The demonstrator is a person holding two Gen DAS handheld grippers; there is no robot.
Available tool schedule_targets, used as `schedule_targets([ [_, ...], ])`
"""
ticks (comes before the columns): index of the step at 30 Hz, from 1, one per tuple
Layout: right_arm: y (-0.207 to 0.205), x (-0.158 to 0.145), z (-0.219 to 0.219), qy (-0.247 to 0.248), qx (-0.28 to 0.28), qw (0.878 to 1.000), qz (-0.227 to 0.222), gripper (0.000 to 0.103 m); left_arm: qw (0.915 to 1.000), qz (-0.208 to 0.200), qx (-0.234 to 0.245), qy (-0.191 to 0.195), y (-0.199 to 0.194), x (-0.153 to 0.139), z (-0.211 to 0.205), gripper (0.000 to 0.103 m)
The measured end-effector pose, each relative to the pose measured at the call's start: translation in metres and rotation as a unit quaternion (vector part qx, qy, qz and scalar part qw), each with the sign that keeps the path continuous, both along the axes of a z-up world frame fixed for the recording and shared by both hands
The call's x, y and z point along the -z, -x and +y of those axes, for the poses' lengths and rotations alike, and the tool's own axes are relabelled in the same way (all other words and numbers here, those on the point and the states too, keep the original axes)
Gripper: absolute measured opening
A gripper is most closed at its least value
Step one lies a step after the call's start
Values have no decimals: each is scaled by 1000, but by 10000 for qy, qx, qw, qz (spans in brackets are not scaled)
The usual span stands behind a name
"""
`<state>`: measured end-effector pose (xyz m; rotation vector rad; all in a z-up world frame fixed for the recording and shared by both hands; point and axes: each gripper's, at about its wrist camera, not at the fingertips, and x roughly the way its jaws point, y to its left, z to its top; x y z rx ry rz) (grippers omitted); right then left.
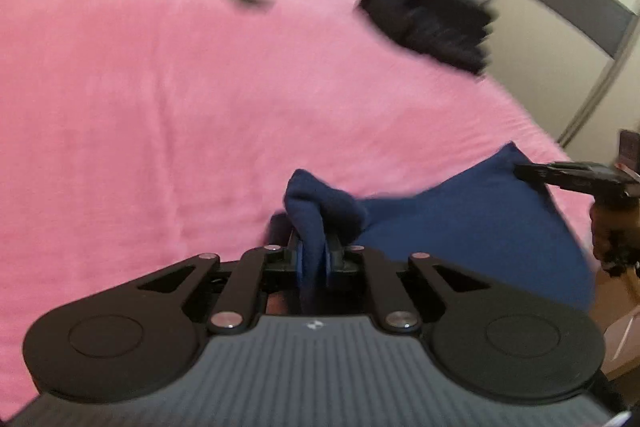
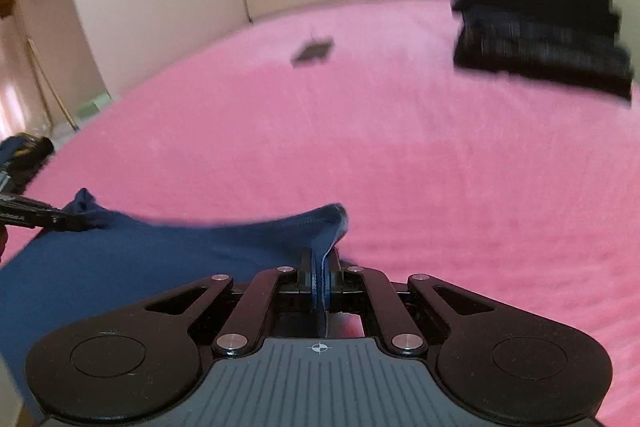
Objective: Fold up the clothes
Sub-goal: 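Grasp the folded shirt edge with both grippers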
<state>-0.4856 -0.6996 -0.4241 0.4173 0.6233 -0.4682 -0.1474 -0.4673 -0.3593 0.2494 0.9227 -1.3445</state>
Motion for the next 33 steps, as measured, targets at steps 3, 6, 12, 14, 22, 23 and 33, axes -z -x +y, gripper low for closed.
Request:
schedule_targets([
  [3,3,-1,4,57,45,9999,109,2,9994,324,-130,44,-8,4,3,13],
  [6,8,-12,12,251,94,9995,156,42,9992,354,-169,13,-9,4,3,14],
  [12,0,-60,70,651,-686,9954,-128,70,9991,190,-370,-72,-6,-7,1,19],
  [14,-14,-64,87,447,-1201,9917,-113,70,9991,22,-412,-105,-6,-12,-3,21],
  [22,-64,-16,60,-794,-1503,9853,156,70,9977,-266,-399,-481,-13,-3,-19,33],
  [23,-67,-10,53,-972,-1452,9845,166,69,9977,-246,-392,-498,-14,-2,-19,33],
  [33,-9,-5,-13,-892,-309,9955,-77,53,9995,-201,-242,-66,-8,-42,0,25],
])
